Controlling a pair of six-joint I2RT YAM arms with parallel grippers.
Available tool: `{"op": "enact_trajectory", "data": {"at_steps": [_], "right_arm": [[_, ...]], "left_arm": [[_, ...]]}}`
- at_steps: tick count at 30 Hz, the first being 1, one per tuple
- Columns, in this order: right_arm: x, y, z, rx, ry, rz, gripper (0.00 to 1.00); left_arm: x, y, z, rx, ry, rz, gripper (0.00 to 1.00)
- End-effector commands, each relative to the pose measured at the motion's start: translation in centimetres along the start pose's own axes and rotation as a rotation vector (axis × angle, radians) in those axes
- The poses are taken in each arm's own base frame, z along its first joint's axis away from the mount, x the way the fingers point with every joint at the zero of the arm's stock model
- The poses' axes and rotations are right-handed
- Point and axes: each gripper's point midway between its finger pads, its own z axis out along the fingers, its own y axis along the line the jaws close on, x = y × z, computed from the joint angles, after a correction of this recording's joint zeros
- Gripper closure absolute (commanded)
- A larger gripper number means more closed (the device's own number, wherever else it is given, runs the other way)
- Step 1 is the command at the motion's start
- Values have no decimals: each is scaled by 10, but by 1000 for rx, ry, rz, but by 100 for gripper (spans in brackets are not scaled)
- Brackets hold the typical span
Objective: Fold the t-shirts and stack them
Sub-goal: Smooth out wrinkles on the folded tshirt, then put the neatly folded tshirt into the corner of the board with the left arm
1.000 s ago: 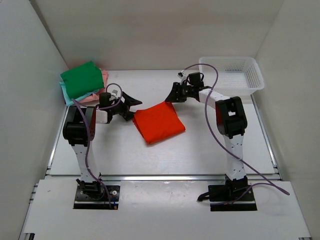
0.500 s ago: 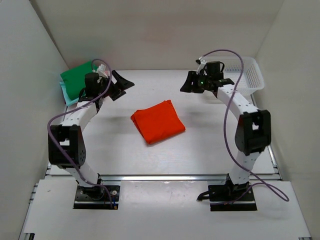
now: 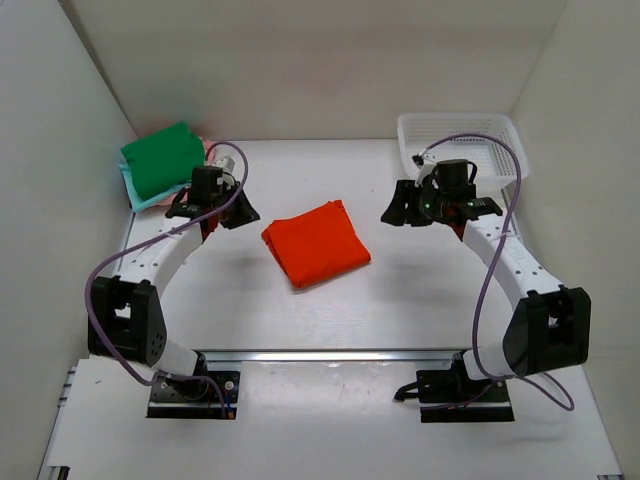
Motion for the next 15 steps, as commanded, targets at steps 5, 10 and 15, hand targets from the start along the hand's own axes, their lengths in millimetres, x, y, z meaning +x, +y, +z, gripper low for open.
{"op": "enact_trajectory", "data": {"at_steps": [5,10,15], "right_arm": [[-7,12,-25,-16,-101,-19,50],[8,5,-37,-22,-137,44,51],[14,8,-45,-26,-141,26,51]], "left_arm": [[44,21,-18,-77,167,-231,87],[57,10,-10,-92,188,-162,39],[96,21,6,-179,395,-267,17]]}}
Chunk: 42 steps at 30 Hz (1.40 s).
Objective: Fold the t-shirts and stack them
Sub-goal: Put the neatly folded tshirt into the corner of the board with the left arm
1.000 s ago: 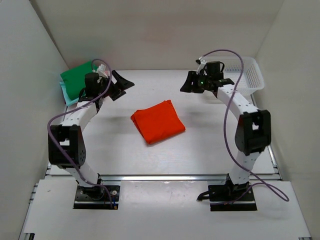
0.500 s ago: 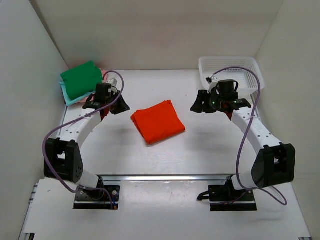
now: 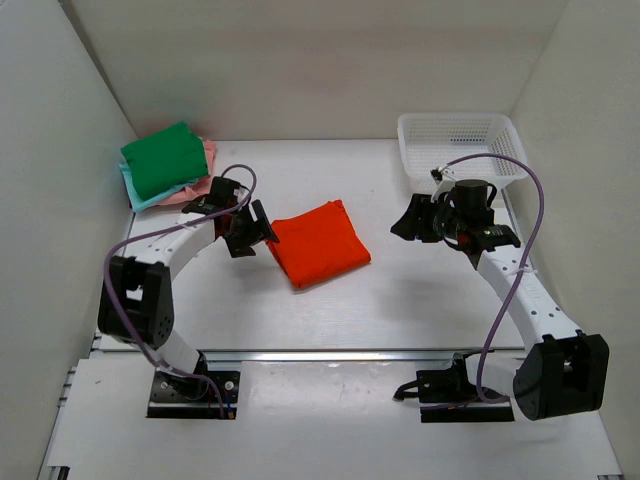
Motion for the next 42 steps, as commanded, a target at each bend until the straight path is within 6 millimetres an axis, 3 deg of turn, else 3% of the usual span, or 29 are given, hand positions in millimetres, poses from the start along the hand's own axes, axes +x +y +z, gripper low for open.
{"op": "enact_trajectory", "data": {"at_steps": [1,6,11,15,21,25,28,42], "right_arm": [[-12,4,-8,-19,-55,-15,51],[-14,-1,-20,-17,-94,-7,50],[-4,1,-22,-27,-69,-6,51],[-2,-1,-22,-24,-47,3,51],[-13,-3,-28,-23,-65,-3,51],[-8,-2,-30,-28,-50,5,51],[-3,-3,-32,-25,-46,13,51],[22,-1,-40,-24,9,31,51]], "left_arm": [[23,12,12,-61,141,-102,15],[28,17,29,-125,142,-141,7],[18,-9,43,-107,125,-168,7],[27,-14,54,-168,140,-162,6],[41,1,61,-296,114,-201,6],[59,16,67,-367,136,-229,8],[70,17,76,-392,162,-252,11],[75,18,102,-461,128,-257,15]]}}
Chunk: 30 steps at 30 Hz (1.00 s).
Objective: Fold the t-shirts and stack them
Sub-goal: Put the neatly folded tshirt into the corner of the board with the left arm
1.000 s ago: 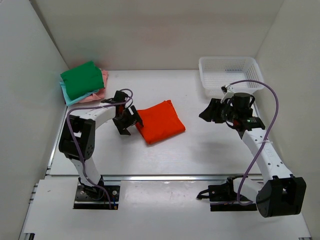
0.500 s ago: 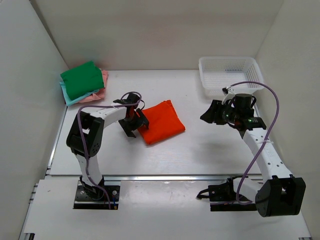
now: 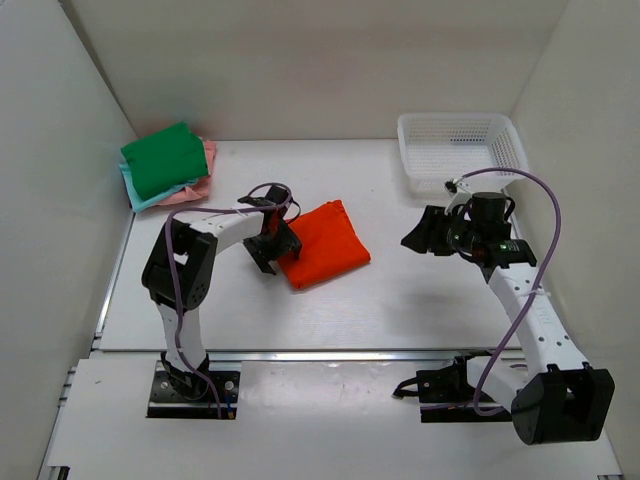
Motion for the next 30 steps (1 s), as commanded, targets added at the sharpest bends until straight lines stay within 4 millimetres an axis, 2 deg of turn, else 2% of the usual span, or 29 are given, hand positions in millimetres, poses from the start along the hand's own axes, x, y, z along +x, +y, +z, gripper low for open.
{"op": "enact_trajectory", "data": {"at_steps": [1,3,5,6,7,8,10,13,15,16,18,19,21,22,23,25,26,27,29,30], "right_arm": [[5,4,-8,-13,-5,-13,51],[10,2,-7,-11,12,0,52],[13,2,-10,-10,13,3,52],[15,0,-11,-8,16,6,51],[13,1,-13,-4,10,15,52],[13,1,-14,-3,10,7,52],[10,-2,-15,4,2,10,52],[10,-3,-16,1,-5,24,52],[4,-3,-16,-4,-24,25,52],[3,-4,-14,-6,-31,39,51],[0,-1,-12,-31,-48,37,52],[-1,-6,-13,-19,-63,53,52],[-10,-6,-15,-25,-85,56,52],[-11,-6,-16,-29,-86,55,52],[-12,-7,-15,-24,-86,66,52],[-6,-3,-17,-38,-77,94,53],[-4,-1,-20,-54,-80,111,53],[0,4,-20,-78,-85,129,54],[10,15,-21,-119,-84,145,54],[16,19,-21,-140,-90,136,54]], "left_arm": [[8,11,35,-67,7,-23,19],[5,5,37,-39,-2,-26,26],[5,2,39,-22,8,-36,45],[3,2,42,-19,3,-50,49],[4,1,44,-16,13,-50,61],[6,1,44,-13,14,-43,80],[5,1,46,-17,9,-39,100],[-5,-2,39,6,3,-8,100],[-36,-18,14,23,-69,40,100],[-49,-10,6,-14,-92,76,100],[-87,-30,-25,19,-173,119,100],[-97,-23,-26,-7,-164,140,100],[-130,-28,-44,9,-208,146,100],[-141,-24,-42,8,-213,165,100],[-153,-28,-45,32,-232,202,100],[-181,-22,-49,9,-270,224,100],[-189,-18,-44,-20,-277,273,100],[-204,-20,-57,-32,-322,325,100],[-221,-20,-53,-106,-363,418,100],[-233,-22,-62,-144,-412,461,100]]}}
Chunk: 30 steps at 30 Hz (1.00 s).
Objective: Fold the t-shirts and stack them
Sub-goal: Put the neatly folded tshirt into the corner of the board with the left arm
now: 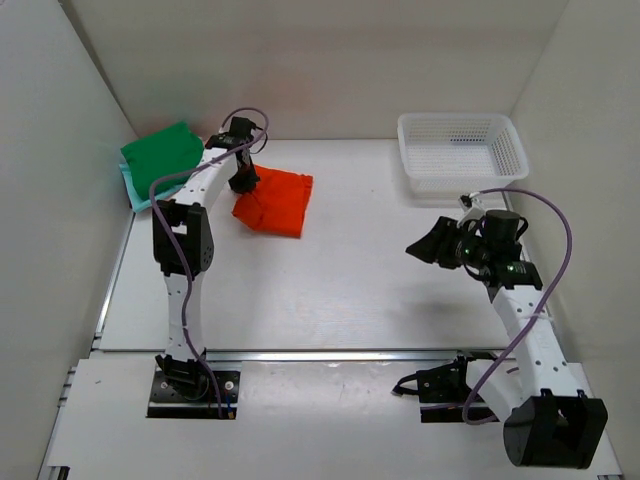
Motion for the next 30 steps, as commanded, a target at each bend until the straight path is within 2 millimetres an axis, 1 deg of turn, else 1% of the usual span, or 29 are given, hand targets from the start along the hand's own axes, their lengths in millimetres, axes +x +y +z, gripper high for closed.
{"op": "enact_trajectory", "data": {"at_steps": [1,4,5,6,7,8,9,10,11,12,13,14,15,16,17,18,19,20,21,23,24,25,26,27,30], "right_arm": [[10,25,-5,-113,-21,11,54],[17,24,-4,-122,-10,20,54],[23,29,-1,-138,20,18,54],[24,27,2,-136,28,26,55],[25,31,2,-150,34,29,55],[29,32,5,-157,48,34,55],[35,35,9,-172,80,46,54],[33,40,9,-186,75,38,55],[37,41,12,-191,91,26,55],[43,44,15,-193,119,37,55],[43,46,16,-205,121,25,55],[48,48,19,-209,146,27,55],[48,46,21,-203,148,33,55],[48,47,22,-207,160,39,56],[49,48,24,-211,166,37,56],[48,51,25,-217,174,36,56],[46,51,26,-217,170,32,56],[47,52,28,-218,182,32,56],[49,53,29,-223,193,32,56],[51,58,33,-231,211,32,56],[56,60,35,-236,234,36,56],[57,61,37,-232,247,41,56],[50,65,37,-242,237,23,57],[53,65,40,-237,254,30,57],[51,65,44,-222,275,18,57]], "left_arm": [[-28,8,-11,-139,-106,286,100],[-45,10,-18,-184,-181,335,100],[-50,11,-18,-200,-206,335,100],[-58,13,-24,-210,-239,346,100],[-61,19,-26,-229,-249,353,100],[-76,22,-38,-248,-302,348,100],[-84,30,-36,-260,-317,338,100],[-91,27,-42,-249,-342,353,100],[-98,32,-47,-234,-349,360,100],[-111,34,-52,-221,-384,338,100],[-118,39,-54,-218,-395,325,100],[-129,39,-62,-202,-417,311,100],[-135,46,-65,-201,-423,299,100],[-145,48,-72,-189,-446,289,100],[-148,49,-77,-184,-460,278,100],[-156,50,-84,-178,-488,262,100],[-159,50,-84,-163,-491,260,100],[-169,51,-94,-152,-522,249,100],[-177,52,-99,-142,-541,236,100],[-186,47,-103,-102,-562,224,100],[-191,41,-109,-80,-584,224,100],[-196,38,-113,-65,-602,214,100],[-199,38,-115,-58,-609,213,100],[-200,33,-118,-51,-619,210,100],[-215,33,-138,-30,-679,182,100]]}}
